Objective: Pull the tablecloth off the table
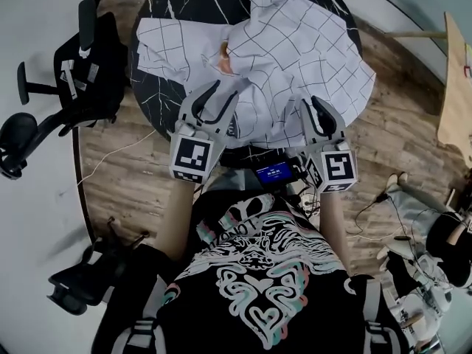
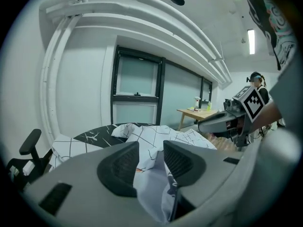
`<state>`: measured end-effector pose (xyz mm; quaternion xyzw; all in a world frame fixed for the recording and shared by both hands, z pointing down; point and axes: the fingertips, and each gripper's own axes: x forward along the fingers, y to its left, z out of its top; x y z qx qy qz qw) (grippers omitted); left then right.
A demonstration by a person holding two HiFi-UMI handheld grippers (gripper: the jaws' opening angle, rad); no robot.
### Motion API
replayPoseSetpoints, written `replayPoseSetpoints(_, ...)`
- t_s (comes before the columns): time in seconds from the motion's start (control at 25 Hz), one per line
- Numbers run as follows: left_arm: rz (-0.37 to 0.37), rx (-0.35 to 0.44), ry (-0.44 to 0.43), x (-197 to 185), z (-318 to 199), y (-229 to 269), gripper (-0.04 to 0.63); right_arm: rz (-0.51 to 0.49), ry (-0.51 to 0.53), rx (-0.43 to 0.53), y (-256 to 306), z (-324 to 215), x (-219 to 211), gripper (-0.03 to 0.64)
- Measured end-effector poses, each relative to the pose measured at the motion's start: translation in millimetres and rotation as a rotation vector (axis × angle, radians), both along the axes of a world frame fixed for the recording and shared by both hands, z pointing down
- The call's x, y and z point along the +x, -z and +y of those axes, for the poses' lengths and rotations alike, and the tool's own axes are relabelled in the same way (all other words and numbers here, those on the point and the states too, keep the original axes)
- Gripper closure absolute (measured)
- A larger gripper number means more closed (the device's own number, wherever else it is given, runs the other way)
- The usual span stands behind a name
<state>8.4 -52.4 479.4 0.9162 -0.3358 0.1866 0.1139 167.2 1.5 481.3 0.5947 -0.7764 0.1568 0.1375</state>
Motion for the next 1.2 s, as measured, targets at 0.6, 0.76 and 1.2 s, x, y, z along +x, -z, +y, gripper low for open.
replayPoseSetpoints(0.6, 0.001, -0.157, -0.099, 4, 12, -33, 0.350, -0.017, 0.037, -0.070, -27, -16, -15, 0.526)
replayPoseSetpoints(0.76, 0.005, -0.147, -0.143, 10, 17, -25, 0.344, -0.020, 0.047, -0.085, -33, -20, -15, 0.514)
replayPoseSetpoints(1.2, -0.061, -0.222, -0.218, 19, 33, -48, 0.279, -0.063, 0.042, -0.129, -51, -32, -4, 0.459)
